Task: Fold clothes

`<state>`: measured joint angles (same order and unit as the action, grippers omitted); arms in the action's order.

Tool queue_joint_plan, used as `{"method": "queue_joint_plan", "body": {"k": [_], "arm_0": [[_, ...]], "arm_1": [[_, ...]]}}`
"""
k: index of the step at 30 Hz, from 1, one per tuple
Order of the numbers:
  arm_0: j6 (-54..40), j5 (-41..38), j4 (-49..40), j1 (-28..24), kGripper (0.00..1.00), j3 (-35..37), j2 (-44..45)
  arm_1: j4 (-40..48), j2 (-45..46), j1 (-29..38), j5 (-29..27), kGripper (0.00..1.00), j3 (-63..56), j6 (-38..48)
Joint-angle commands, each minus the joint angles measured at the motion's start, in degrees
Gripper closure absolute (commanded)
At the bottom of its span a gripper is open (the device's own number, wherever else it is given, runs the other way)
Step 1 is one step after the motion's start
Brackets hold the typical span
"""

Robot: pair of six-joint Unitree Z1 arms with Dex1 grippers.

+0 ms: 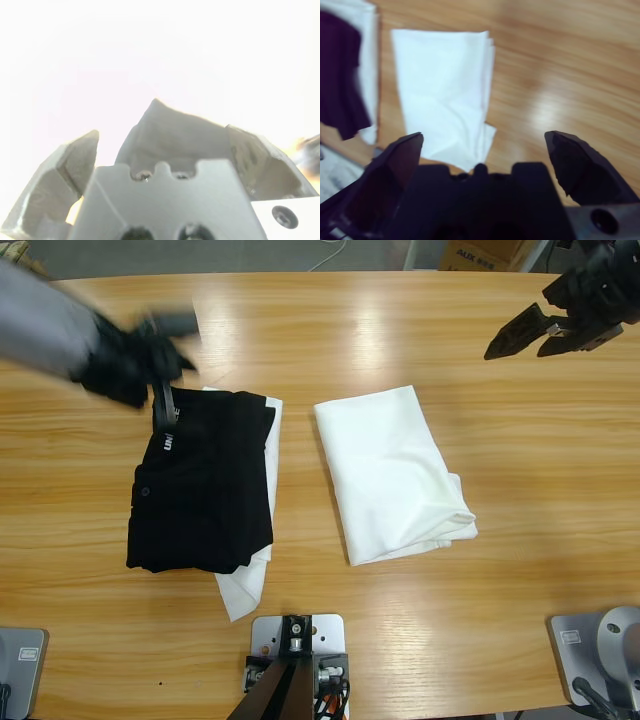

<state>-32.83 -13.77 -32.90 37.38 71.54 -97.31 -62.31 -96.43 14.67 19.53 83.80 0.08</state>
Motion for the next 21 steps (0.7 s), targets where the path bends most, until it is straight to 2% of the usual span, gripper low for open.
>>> {"method": "queue_joint_plan", "body": {"k": [1, 5, 8, 11, 14, 21], "arm_0": [[32.1, -9.0, -1.4, 3.2, 0.000, 6.1, 4.0], [50.7, -9.8, 2.5, 8.0, 0.015, 2.5, 2.7], [61.9, -10.2, 12.9, 11.1, 0.127, -4.4, 0.7], [68.2, -11.4, 21.0, 13.9, 0.150, -8.6, -4.1], [72.9, -12.0, 26.4, 16.9, 0.184, -8.3, -9.9], [77.8, -8.9, 29.2, 17.6, 0.184, -7.8, -17.6]], "arm_1": [[1.0, -0.8, -12.0, 24.3, 0.000, -8.6, -4.1], [2.4, -1.9, -17.3, 26.0, 0.000, -13.3, -8.3], [7.4, -3.1, -18.2, 29.3, 0.000, -17.7, -8.3], [11.7, -3.4, -20.0, 30.2, 0.000, -23.2, -8.3], [12.6, -2.7, -20.3, 29.6, 0.000, -25.0, -8.3], [12.6, -2.3, -21.2, 29.6, 0.000, -25.1, -8.3]]}}
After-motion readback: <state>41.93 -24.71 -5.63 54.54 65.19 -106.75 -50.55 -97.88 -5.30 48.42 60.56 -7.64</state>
